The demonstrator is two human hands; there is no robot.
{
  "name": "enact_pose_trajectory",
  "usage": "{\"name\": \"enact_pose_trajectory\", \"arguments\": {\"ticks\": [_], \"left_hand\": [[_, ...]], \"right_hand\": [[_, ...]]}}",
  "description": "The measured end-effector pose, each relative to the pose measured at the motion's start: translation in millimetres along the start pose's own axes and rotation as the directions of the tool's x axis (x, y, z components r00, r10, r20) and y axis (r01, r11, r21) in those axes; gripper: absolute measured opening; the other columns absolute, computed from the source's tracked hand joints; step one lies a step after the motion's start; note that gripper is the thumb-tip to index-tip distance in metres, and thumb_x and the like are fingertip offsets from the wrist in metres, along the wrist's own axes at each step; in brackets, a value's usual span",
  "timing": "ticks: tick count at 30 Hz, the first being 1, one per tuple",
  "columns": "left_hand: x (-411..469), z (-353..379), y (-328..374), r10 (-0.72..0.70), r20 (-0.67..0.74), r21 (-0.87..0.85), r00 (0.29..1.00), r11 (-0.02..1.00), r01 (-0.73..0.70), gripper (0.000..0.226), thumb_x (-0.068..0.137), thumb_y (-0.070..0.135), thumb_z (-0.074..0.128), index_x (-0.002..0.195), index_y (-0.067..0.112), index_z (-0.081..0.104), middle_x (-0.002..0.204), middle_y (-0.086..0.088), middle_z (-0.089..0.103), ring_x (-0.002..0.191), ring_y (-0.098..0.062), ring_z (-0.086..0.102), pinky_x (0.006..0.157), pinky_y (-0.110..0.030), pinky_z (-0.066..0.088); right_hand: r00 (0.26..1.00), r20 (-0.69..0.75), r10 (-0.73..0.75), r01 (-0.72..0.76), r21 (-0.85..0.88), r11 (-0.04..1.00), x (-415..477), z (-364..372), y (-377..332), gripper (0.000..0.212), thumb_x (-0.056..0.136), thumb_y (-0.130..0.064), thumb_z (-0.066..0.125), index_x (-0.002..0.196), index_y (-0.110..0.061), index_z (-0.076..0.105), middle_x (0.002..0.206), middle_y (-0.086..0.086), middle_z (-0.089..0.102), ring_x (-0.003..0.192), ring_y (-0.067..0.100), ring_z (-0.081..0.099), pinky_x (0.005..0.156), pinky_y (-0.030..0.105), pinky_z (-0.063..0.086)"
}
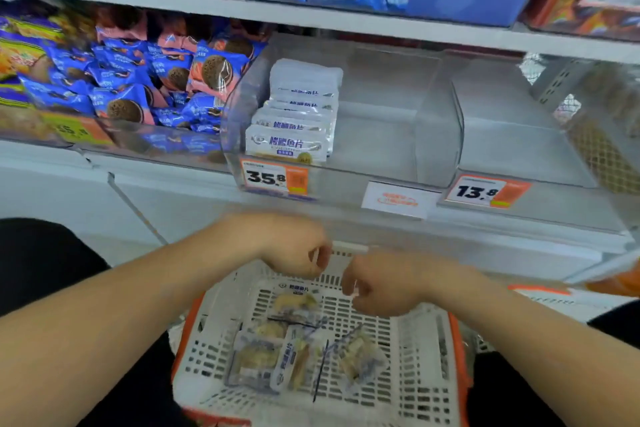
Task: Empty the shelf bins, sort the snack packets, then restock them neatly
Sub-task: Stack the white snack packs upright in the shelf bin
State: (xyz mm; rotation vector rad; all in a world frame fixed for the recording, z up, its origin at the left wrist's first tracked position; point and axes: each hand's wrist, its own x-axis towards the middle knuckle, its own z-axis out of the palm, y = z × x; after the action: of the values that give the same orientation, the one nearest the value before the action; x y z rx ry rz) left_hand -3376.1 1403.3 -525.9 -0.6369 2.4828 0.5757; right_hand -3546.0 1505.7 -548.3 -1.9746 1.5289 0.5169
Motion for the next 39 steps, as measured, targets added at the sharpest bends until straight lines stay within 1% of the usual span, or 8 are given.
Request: {"name": "enact_pose_trajectory", "arguments": {"ticks": [5, 8, 14, 20, 25, 28, 33, 39], "left_hand": [[62, 84, -29, -0.181, 0.116, -0.054, 0.977, 0.981, 0.188, 0.041, 0.101, 0.009, 0.05, 0.138, 0.026, 0.06, 0.139, -0.001, 0.058, 0.11, -0.022, 0.057, 0.089, -0.036, 0.048], [82, 139, -48, -0.217, 0.069, -0.207, 0.974, 0.952, 0.227, 0.031, 0.103, 0.023, 0.061, 0.134, 0.02, 0.062, 0.134, -0.001, 0.059, 0.111, -0.023, 0.058, 0.089, -0.033, 0.047], [118, 254, -67, -0.414, 0.032, -0.382, 0.91, 0.836, 0.394, 0.032, 0.096, 0.037, 0.07, 0.119, 0.016, 0.061, 0.117, -0.007, 0.062, 0.097, -0.025, 0.063, 0.086, -0.041, 0.056], [140, 331, -42, -0.628, 0.043, -0.271, 0.777, 0.741, 0.614, 0.097, 0.087, 0.069, 0.068, 0.152, 0.008, 0.03, 0.145, -0.013, 0.041, 0.129, -0.032, 0.049, 0.099, -0.041, 0.052], [152, 355, -39, -0.688, -0.05, -0.25, 0.724, 0.71, 0.658, 0.088, 0.093, 0.063, 0.064, 0.15, 0.004, 0.031, 0.148, -0.016, 0.042, 0.121, -0.028, 0.058, 0.089, -0.035, 0.057], [150, 347, -48, -0.68, -0.007, -0.406, 0.734, 0.672, 0.619, 0.081, 0.086, 0.066, 0.07, 0.137, 0.01, 0.04, 0.137, -0.012, 0.047, 0.111, -0.027, 0.059, 0.079, -0.038, 0.058], [146, 331, -46, -0.621, 0.028, -0.462, 0.783, 0.687, 0.561, 0.071, 0.082, 0.04, 0.083, 0.141, 0.024, 0.047, 0.131, -0.001, 0.063, 0.12, -0.027, 0.06, 0.087, -0.043, 0.058], [129, 308, -44, -0.622, -0.038, -0.835, 0.782, 0.45, 0.317, 0.056, 0.1, 0.029, 0.063, 0.152, 0.025, 0.043, 0.136, -0.002, 0.065, 0.119, -0.026, 0.064, 0.095, -0.04, 0.055]], "right_hand": [[0.977, 0.06, 0.203, -0.208, 0.096, 0.973, 73, 72, 30, 0.039, 0.099, -0.023, 0.06, 0.132, -0.003, 0.065, 0.137, 0.017, 0.064, 0.122, 0.035, 0.062, 0.104, 0.049, 0.053], [0.933, 0.041, 0.357, -0.35, 0.338, 0.874, 102, 125, 54, 0.041, 0.101, -0.017, 0.058, 0.142, -0.011, 0.057, 0.15, 0.011, 0.052, 0.134, 0.032, 0.053, 0.111, 0.042, 0.046], [0.801, 0.108, 0.589, -0.553, 0.512, 0.657, 133, 228, 73, 0.035, 0.097, -0.006, 0.055, 0.13, -0.016, 0.061, 0.13, 0.011, 0.061, 0.111, 0.03, 0.064, 0.093, 0.039, 0.057], [0.715, 0.147, 0.683, -0.621, 0.581, 0.526, 152, 283, 44, 0.091, 0.085, -0.048, 0.074, 0.156, -0.029, 0.021, 0.152, 0.013, 0.035, 0.135, 0.037, 0.044, 0.096, 0.047, 0.053], [0.64, 0.137, 0.756, -0.736, 0.39, 0.553, 162, 304, 38, 0.127, 0.063, -0.076, 0.082, 0.156, -0.024, 0.011, 0.148, 0.014, 0.044, 0.134, 0.039, 0.044, 0.104, 0.047, 0.042], [0.657, 0.158, 0.737, -0.699, 0.493, 0.518, 168, 302, 55, 0.114, 0.052, -0.075, 0.081, 0.14, -0.026, 0.029, 0.122, 0.0, 0.064, 0.12, 0.031, 0.054, 0.098, 0.046, 0.04], [0.851, 0.455, 0.263, -0.522, 0.789, 0.323, 162, 257, 82, 0.057, 0.082, -0.01, 0.082, 0.124, -0.025, 0.046, 0.113, 0.008, 0.061, 0.079, 0.018, 0.057, 0.059, 0.031, 0.05], [0.837, 0.366, 0.407, -0.512, 0.786, 0.347, 148, 228, 89, 0.012, 0.083, -0.007, 0.068, 0.077, -0.008, 0.058, 0.064, 0.014, 0.057, 0.045, 0.02, 0.05, 0.045, 0.025, 0.038]]}}
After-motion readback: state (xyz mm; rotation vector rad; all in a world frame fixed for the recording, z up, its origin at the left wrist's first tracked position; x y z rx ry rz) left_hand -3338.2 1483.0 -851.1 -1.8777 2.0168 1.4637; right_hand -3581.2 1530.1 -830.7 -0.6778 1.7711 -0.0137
